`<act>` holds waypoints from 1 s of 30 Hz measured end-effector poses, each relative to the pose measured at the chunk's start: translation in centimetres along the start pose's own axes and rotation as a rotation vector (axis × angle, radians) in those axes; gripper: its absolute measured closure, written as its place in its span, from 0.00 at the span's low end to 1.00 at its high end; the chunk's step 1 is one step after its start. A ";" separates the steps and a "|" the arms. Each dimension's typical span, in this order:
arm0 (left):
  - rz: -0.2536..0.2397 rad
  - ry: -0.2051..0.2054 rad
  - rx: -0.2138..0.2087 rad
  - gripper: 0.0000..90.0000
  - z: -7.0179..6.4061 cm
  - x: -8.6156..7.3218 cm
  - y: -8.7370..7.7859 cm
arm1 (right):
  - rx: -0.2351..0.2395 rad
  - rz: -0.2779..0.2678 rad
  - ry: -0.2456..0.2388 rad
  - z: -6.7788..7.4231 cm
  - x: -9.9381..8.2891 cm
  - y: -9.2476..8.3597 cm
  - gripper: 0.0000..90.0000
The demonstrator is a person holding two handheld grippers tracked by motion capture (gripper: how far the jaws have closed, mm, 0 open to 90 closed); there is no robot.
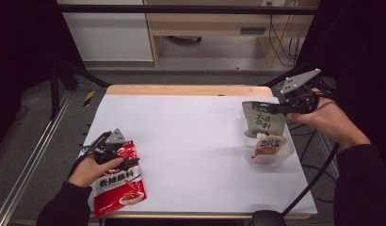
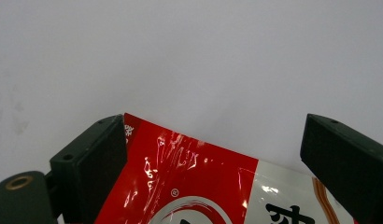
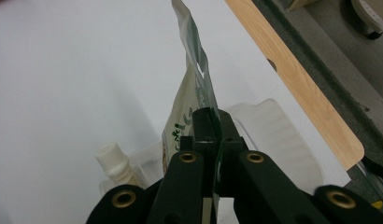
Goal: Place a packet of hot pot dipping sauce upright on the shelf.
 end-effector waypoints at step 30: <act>-0.002 -0.001 -0.007 0.08 -0.1 0.0 -0.1 | 0.014 0.016 0.032 -0.7 -2.2 2.2 1.00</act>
Point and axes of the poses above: each handheld gripper's, and its own axes: y roughly forward along the jaws, x roughly out of its top, z roughly to its left, the point moved 6 cm from there along y, roughly forward along the jaws, and after that the axes turned 2 degrees about -x, right-handed, at the moved point
